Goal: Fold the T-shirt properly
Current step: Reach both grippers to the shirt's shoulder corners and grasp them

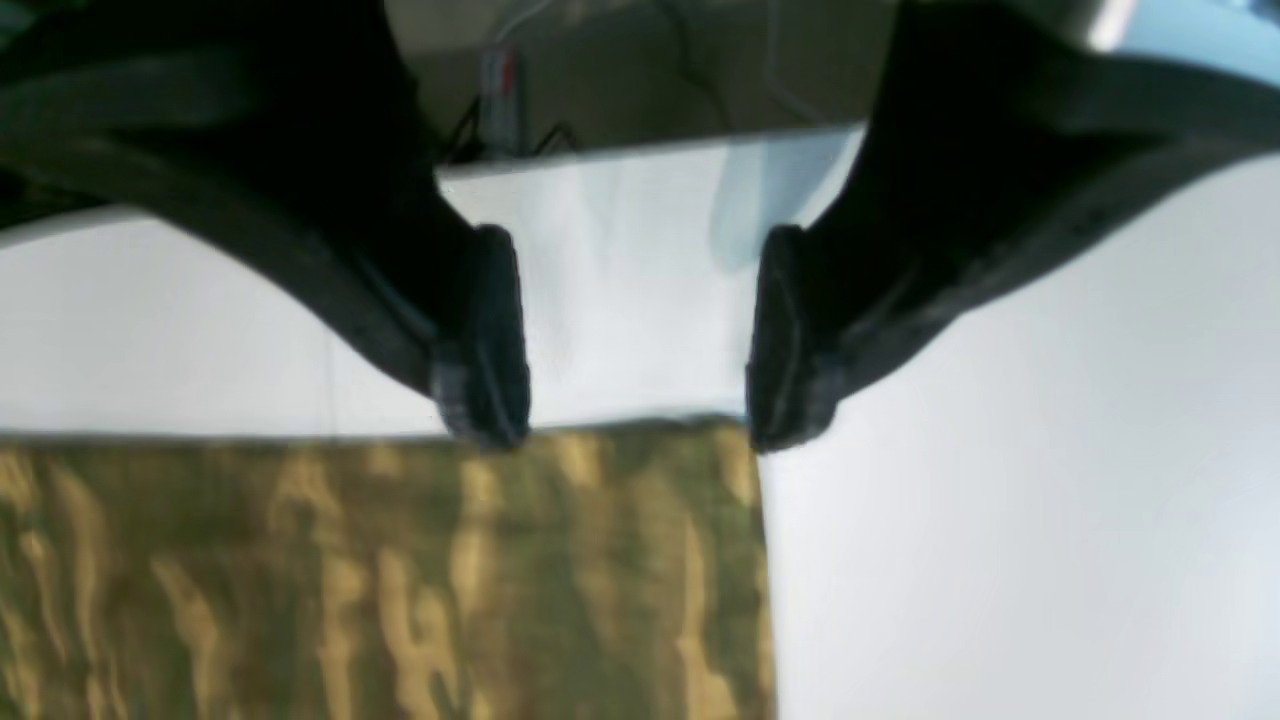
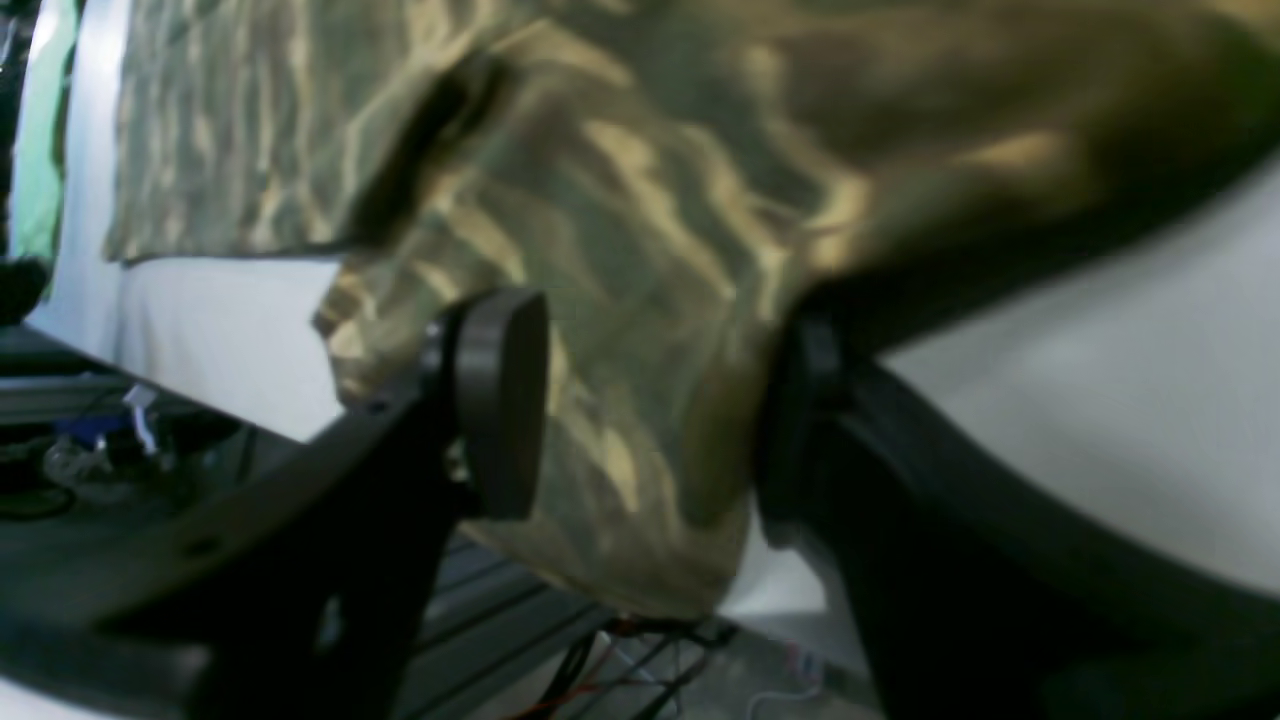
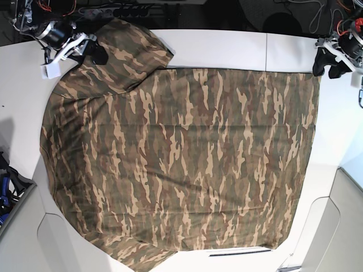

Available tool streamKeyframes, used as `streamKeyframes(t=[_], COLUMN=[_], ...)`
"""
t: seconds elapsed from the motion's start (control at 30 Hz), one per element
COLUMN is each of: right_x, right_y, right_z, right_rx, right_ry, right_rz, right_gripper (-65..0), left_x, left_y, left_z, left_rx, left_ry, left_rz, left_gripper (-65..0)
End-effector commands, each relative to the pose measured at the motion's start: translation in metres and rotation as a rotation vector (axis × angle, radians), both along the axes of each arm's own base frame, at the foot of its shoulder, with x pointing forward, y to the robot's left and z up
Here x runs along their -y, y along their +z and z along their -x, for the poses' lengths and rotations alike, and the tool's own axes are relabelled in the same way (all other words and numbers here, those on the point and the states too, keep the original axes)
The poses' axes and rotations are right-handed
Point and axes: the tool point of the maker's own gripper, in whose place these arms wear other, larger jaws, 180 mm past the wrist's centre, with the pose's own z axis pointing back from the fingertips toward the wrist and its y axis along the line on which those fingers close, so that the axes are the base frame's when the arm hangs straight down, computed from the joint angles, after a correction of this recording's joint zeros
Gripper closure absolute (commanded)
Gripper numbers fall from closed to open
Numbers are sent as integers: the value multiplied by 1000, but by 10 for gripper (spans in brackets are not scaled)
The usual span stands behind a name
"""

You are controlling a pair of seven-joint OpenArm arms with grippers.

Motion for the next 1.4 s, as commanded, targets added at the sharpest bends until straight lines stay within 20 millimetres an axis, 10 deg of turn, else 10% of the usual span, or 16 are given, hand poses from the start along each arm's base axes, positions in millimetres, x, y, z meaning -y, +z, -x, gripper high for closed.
streamKeyframes(t=[0.0, 0.33, 1.07, 1.2, 1.37], right_x=[1, -9, -13, -13, -13], right_y=[-3, -3, -3, -3, -3], right_z=[4, 3, 3, 3, 3], right_rx=[-18, -15, -11, -11, -11], right_ry=[11, -7, -16, -16, -17], right_rz=[24, -7, -19, -19, -20], right_gripper=[-316, -316, -314, -296, -64], left_x=[-11, -64, 30, 36, 39], left_y=[9, -15, -76, -76, -70], left_z=[-11, -33, -3, 0, -6], left_rx=[39, 49, -223, -232, -199], left_ry=[9, 191, -71, -123, -111], left_rz=[-11, 87, 229, 237, 275], left_gripper=[-420, -424, -416, -253, -33])
